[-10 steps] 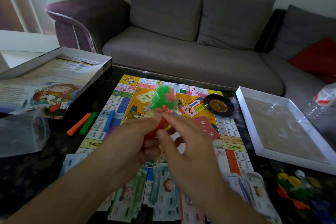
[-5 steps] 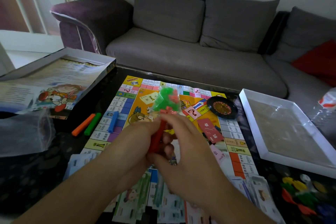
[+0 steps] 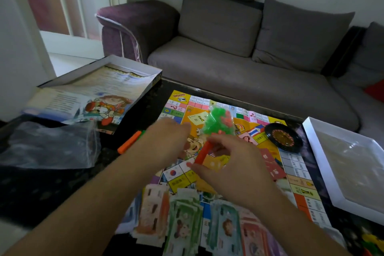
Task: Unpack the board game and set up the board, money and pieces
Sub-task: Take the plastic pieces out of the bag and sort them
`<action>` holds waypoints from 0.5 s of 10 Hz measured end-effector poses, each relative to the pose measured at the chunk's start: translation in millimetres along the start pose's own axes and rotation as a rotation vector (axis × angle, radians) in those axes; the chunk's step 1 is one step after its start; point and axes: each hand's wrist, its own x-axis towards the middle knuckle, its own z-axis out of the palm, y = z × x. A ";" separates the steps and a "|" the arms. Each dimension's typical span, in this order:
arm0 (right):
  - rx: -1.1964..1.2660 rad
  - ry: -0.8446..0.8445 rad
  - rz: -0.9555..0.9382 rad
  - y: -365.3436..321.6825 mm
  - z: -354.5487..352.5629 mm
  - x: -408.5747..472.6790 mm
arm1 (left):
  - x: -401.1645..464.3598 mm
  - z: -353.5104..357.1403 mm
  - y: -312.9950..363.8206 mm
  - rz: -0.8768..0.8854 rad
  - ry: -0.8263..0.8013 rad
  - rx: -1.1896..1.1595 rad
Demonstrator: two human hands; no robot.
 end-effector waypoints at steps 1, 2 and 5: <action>-0.044 -0.158 0.058 -11.9 13.2 32.1 | 20.0 -35.7 2.1 0.014 0.163 -0.057; -0.093 -0.276 0.056 -20.4 39.3 74.4 | 37.5 -73.5 -9.0 0.017 0.265 0.106; -0.130 -0.368 -0.009 -32.0 92.4 116.0 | 47.5 -72.3 -33.6 -0.014 0.058 0.796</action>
